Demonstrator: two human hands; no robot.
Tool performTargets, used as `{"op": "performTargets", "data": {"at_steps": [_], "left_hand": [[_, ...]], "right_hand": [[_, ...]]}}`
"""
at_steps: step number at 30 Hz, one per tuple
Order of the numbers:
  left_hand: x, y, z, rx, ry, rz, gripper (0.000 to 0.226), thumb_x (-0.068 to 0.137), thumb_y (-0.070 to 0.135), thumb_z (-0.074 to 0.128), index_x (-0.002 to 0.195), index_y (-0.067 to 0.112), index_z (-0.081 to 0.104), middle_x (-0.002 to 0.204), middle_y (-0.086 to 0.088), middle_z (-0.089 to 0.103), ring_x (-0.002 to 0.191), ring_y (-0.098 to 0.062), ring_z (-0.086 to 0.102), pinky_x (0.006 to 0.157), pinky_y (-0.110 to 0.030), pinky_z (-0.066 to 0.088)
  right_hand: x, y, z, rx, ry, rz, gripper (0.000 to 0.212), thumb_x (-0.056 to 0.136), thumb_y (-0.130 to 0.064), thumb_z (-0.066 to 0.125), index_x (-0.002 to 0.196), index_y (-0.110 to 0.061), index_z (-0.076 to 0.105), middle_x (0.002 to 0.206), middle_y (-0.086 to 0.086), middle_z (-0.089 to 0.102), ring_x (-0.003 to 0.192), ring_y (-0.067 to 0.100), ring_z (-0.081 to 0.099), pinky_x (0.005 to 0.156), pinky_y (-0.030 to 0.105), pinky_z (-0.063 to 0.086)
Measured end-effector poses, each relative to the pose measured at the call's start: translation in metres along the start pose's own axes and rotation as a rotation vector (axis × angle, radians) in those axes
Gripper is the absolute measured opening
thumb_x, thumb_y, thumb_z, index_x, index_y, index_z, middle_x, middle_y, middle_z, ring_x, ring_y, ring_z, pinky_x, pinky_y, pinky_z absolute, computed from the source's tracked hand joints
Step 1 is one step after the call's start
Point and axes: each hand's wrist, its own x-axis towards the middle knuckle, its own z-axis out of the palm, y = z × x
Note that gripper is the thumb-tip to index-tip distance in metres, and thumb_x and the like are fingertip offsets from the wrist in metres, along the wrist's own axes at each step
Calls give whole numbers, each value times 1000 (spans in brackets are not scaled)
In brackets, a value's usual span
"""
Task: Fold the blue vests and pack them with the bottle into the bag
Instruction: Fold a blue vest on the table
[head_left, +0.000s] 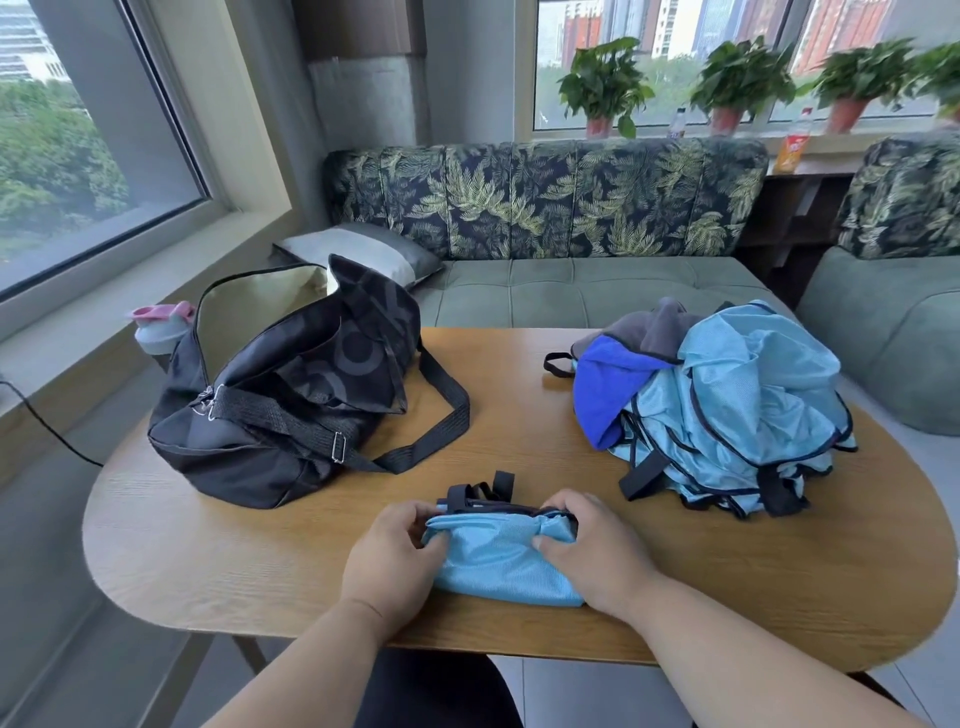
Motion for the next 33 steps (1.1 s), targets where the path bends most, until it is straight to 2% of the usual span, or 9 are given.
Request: {"op": "performTargets", "data": {"at_steps": [4,7,10,13,15,19,24,30,33], "left_hand": [[2,10,-6,-138,-65,-37,35,93,48,66,127,45,59,117,18,61,105,0,61,93,-30,52],[7,23,-8,4,-103,51,40,96,45,60,136,43,56,130,19,52,120,-4,51,106,-30,45],[12,40,-9,151,-108,196,39,96,35,53,133,41,62,129,21,48,128,-5,35,114,-25,30],[21,58,-5,267,-170,244,48,88,44,36,121,38,70,122,17,52,125,-12,38,111,-26,31],[28,71,-3,421,-259,229,53,85,52,28,112,38,71,117,12,52,122,-19,41,109,-33,35],[32,86,0,539,-336,234,25,97,45,41,90,37,64,118,11,49,110,-17,33,101,-38,32],[37,81,-3,438,-392,189,38,102,47,43,73,46,68,142,21,55,135,-19,36,114,-43,30],[31,83,-3,535,-438,184,26,95,43,50,89,59,70,145,22,49,136,-20,32,115,-43,26],[33,83,-3,522,-438,188,39,92,41,50,124,58,67,143,21,51,134,-20,34,115,-44,29]], "right_hand": [[-8,5,0,44,-16,-50,21,88,-39,79,93,-42,58,103,-21,60,83,5,61,72,23,52],[-8,5,-1,47,-29,-51,23,89,-38,79,94,-41,57,102,-19,60,81,7,60,73,29,55],[-6,2,-6,28,-111,-33,36,91,-42,75,119,-48,53,109,-27,53,86,8,64,75,27,54],[1,-1,-11,4,-197,-26,56,91,-44,74,141,-51,50,128,-26,49,102,6,62,88,26,54],[6,-2,-11,-39,-211,-31,43,91,-44,74,131,-49,59,125,-20,55,104,7,62,92,31,55],[5,1,-7,-55,-175,-56,20,93,-38,72,106,-44,57,111,-18,54,90,8,60,76,29,50],[-8,12,3,-50,-67,-155,25,93,-23,66,100,-42,52,106,-18,50,84,10,56,76,35,51],[-9,17,7,-34,-49,-212,30,94,-22,64,109,-46,54,111,-23,47,92,6,56,84,34,51],[-11,17,8,-8,-57,-233,42,97,-23,63,124,-53,53,116,-25,46,103,3,56,90,30,51]]}}
